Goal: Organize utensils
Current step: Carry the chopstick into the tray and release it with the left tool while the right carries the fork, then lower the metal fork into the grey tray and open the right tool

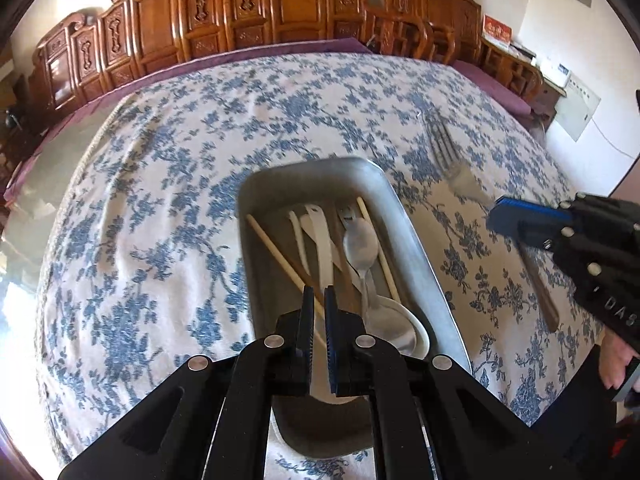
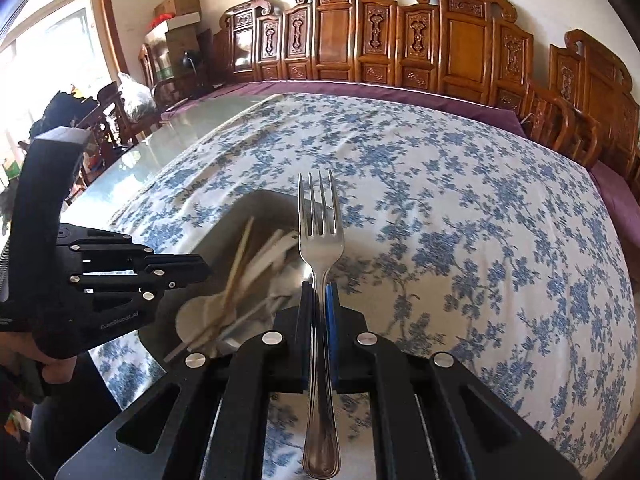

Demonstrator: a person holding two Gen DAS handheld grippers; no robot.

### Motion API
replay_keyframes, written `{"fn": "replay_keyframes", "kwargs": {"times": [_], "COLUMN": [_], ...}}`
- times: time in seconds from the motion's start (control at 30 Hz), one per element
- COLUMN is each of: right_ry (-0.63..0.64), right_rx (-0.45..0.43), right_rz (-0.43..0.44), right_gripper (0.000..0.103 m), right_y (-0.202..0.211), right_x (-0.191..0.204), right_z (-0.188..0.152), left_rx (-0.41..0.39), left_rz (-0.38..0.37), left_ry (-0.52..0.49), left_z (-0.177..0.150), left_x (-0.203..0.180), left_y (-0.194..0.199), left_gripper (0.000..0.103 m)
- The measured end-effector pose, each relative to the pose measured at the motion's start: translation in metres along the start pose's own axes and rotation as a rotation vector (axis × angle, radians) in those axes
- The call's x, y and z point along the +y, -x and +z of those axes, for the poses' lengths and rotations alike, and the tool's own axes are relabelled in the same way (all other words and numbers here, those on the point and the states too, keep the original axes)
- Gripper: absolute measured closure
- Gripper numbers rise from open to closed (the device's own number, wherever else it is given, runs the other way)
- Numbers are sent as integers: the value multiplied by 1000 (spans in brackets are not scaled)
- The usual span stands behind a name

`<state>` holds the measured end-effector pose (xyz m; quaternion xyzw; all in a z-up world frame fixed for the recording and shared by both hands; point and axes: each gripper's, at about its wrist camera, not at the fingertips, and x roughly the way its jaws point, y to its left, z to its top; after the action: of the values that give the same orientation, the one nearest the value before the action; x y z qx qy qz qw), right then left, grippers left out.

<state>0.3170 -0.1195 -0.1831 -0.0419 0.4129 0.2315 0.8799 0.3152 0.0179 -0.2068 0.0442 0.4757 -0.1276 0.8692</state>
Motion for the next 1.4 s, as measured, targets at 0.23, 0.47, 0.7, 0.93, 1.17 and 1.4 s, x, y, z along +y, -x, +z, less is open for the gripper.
{"fn": "replay_keyframes", "kwargs": {"times": [0.23,0.47,0.7,0.93,1.17,1.4], "right_ry": [13,11,-20,-49,-30,-27], "right_rx": [7,16,61,113,145,157], "right_rz": [27,52,43,14,-44,-79], "right_gripper": [95,95,95,95,95,95], "right_y": [-13,-26,-53,-83,-104,-114], "right_x": [28,53,62,63,65,60], "right_z": [13,25,27,24,24,27], "left_rx": [-30,-48,-59,-58,-57,-57], "left_rz": [16,36,46,57,70,76], "left_ry": [29,67,97,120,135,149], "left_z": [-1,-5,-16,-26,-29,-30], "left_x": [22,50,70,85,96,102], "left_y": [17,29,34,34,33,32], "left_gripper": [98,97,85,72,64,61]}}
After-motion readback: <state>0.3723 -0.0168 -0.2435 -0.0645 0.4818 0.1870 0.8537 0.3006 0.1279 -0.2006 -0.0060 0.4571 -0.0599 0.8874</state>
